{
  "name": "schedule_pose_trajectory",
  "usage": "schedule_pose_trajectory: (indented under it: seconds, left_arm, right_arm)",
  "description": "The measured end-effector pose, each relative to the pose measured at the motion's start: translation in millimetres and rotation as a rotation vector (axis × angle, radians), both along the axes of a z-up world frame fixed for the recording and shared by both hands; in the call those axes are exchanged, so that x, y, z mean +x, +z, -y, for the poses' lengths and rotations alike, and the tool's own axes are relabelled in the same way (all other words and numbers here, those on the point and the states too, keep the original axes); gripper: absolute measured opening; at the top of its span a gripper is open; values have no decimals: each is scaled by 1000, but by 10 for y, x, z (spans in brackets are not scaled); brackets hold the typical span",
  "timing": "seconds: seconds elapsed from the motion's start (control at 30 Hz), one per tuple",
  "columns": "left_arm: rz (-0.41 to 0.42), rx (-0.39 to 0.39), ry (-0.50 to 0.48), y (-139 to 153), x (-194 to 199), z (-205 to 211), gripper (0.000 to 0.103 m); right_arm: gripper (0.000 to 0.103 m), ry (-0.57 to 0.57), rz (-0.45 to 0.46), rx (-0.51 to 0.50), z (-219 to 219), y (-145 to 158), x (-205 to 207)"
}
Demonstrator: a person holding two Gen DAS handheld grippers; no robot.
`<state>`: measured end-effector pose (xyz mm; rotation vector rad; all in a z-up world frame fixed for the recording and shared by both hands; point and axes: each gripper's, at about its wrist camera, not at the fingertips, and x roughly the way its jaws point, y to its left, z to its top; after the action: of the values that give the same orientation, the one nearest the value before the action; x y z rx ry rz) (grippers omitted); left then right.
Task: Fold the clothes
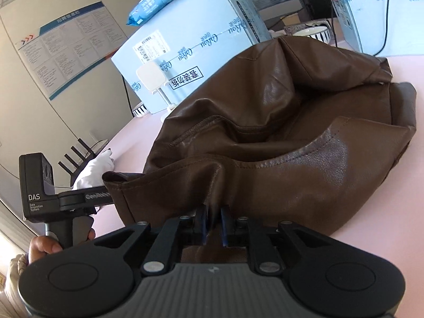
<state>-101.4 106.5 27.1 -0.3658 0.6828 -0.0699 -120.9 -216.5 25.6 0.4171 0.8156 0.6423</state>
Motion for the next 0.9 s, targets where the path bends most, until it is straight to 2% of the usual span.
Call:
schedule_pose_trajectory:
  seconds: [0.03,0.07,0.1,0.13,0.2,0.27,0.37,0.43,0.53,0.6,0.67,0.7,0.77,0.8,0.83,0.9]
  left_arm:
    - [28,3,34,63,-29,-42,91]
    - [54,-2,54,122,-52,-80,93]
    - [75,-19,63,177,-78,-123,99]
    - [79,-43,41,216,-67,-152,103]
    - [59,-87,-40,262,28,-176,103]
    - [12,-85,-115,225,226,-127,103]
    - [-31,-33,-104,67,491,-10,103]
    - [-76,-36,-123,-62,642,66,103]
    - [-41,-1,-131,-101,703,174,103]
    - [-34,-42,-146,-109,758,207,102]
    - [-22,-88,-185,-118,850,270,101]
    - [-20,-77,-202,-116,895,331,92]
    - [-16,10,-226,-99,986,523,66]
    - [-8,64,-232,-79,1011,611,32]
    - [3,101,-236,-52,1025,669,17]
    - [20,112,-247,27,1062,713,9]
  right_arm:
    - [46,2,-11,27,65,1,11]
    - [56,-13,-18,65,181,26,14]
    - [73,-30,-25,104,301,53,16]
    - [83,-71,-17,148,468,96,12]
    - [90,-171,2,194,778,145,-7]
    - [92,-280,-19,190,1015,122,45]
    - [92,-405,-88,211,1304,1,211]
    - [92,-445,-128,225,1384,-102,372]
    - [92,-502,-110,152,1393,-159,574]
    - [92,-504,-105,128,1365,-191,799]
    - [88,-504,-102,107,1337,-221,1026]
    - [80,-485,-112,112,1310,-238,1138]
    - [52,-469,-128,101,1245,-295,1386]
    - [16,-472,-128,68,1207,-308,1451]
    - [9,-473,-121,53,1186,-309,1484]
    - [7,-475,-108,27,1148,-308,1544]
